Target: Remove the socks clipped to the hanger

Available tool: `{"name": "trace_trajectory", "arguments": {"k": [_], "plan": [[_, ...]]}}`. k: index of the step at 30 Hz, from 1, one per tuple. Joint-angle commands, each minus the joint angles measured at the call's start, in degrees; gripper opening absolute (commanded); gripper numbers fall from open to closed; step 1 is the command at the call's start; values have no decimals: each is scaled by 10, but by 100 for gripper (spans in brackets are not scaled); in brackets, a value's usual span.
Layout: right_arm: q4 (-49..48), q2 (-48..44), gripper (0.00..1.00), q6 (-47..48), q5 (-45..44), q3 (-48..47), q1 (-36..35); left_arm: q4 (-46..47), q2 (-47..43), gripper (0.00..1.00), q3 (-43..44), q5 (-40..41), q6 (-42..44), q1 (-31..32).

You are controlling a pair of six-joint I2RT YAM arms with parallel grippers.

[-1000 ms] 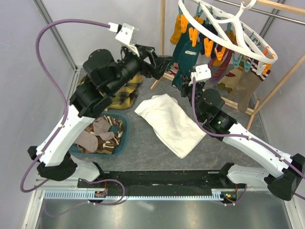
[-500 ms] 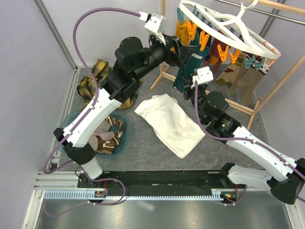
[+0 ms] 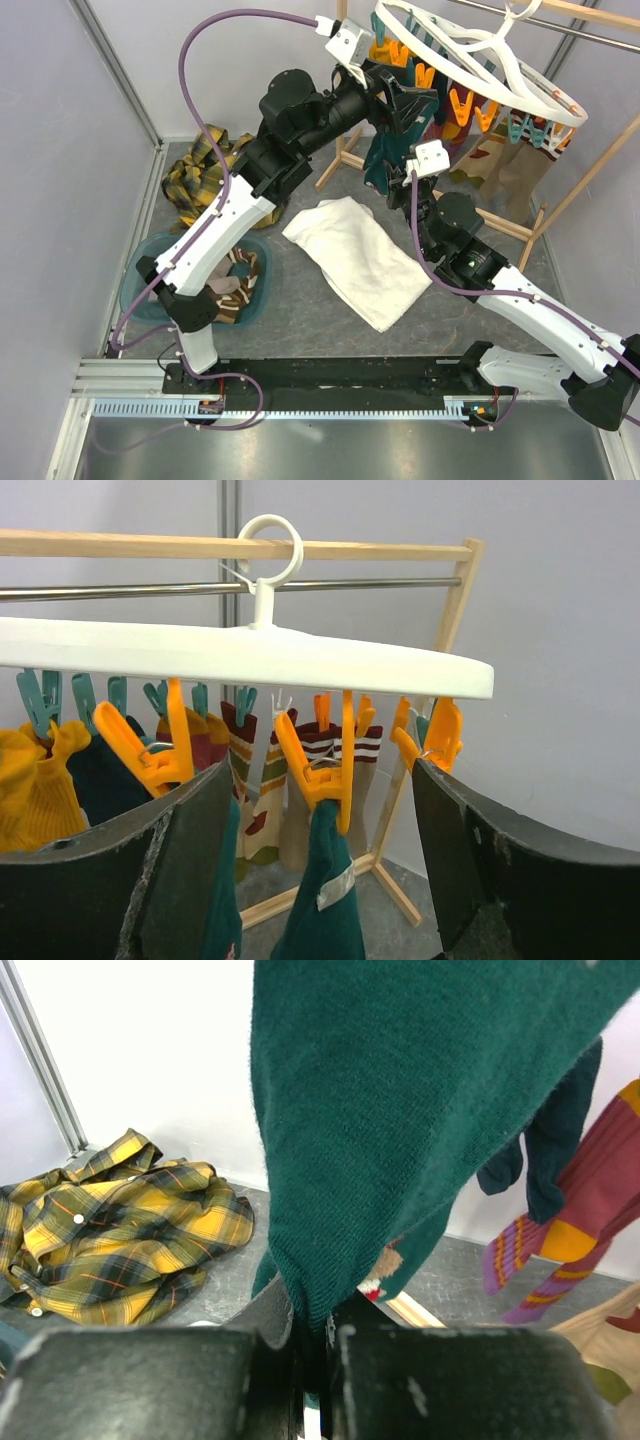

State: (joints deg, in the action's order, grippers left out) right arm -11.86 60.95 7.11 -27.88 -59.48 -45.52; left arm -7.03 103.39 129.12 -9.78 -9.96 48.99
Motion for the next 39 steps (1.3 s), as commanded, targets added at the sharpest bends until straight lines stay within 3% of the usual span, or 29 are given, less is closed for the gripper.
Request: {"name": "trace_trajectory", "arguments": {"k": [1, 6, 9, 10, 12, 13, 14, 23, 24, 25, 26, 28, 30, 32, 34, 39], "plan": [[-5, -2, 0, -2, 13, -5, 1, 29, 22, 78, 41, -5, 24, 1], [0, -3, 0, -3, 16, -5, 1, 36, 48, 71, 66, 4, 21, 0], [1, -6, 0, -3, 14, -2, 2, 45, 53, 45, 73, -1, 13, 0], [2, -7, 0, -3, 12, -2, 1, 47, 53, 28, 74, -6, 6, 0], [2, -7, 0, -2, 12, -1, 1, 48, 52, 15, 73, -9, -1, -1], [2, -7, 0, -1, 11, 0, 1, 47, 51, 2, 71, -12, -5, -1], [2, -7, 0, -1, 11, 1, 1, 47, 51, 2, 70, -11, -7, -2], [23, -18, 0, -10, 2, 23, 2, 33, 42, 2, 53, -23, -20, -7], [23, -20, 0, -10, 1, 26, 2, 35, 41, 7, 53, -23, -21, -7], [23, -23, 0, -11, 1, 27, 2, 39, 40, 32, 53, -23, -24, -7], [23, -23, 0, -12, 1, 26, 3, 40, 39, 44, 53, -21, -27, -7], [23, -23, 0, -15, 3, 23, 3, 47, 41, 47, 54, -23, -36, -7], [23, -22, 0, -19, 9, 18, 2, 50, 43, 39, 55, -30, -39, -7], [27, -21, 0, -25, 15, 17, 1, 48, 43, 38, 52, -34, -40, -7], [37, -19, 0, -37, 26, 18, 2, 43, 36, 54, 43, -33, -36, -7], [45, -28, 0, -53, 36, 42, 3, 68, -11, 65, -54, -9, -21, -7]]}}
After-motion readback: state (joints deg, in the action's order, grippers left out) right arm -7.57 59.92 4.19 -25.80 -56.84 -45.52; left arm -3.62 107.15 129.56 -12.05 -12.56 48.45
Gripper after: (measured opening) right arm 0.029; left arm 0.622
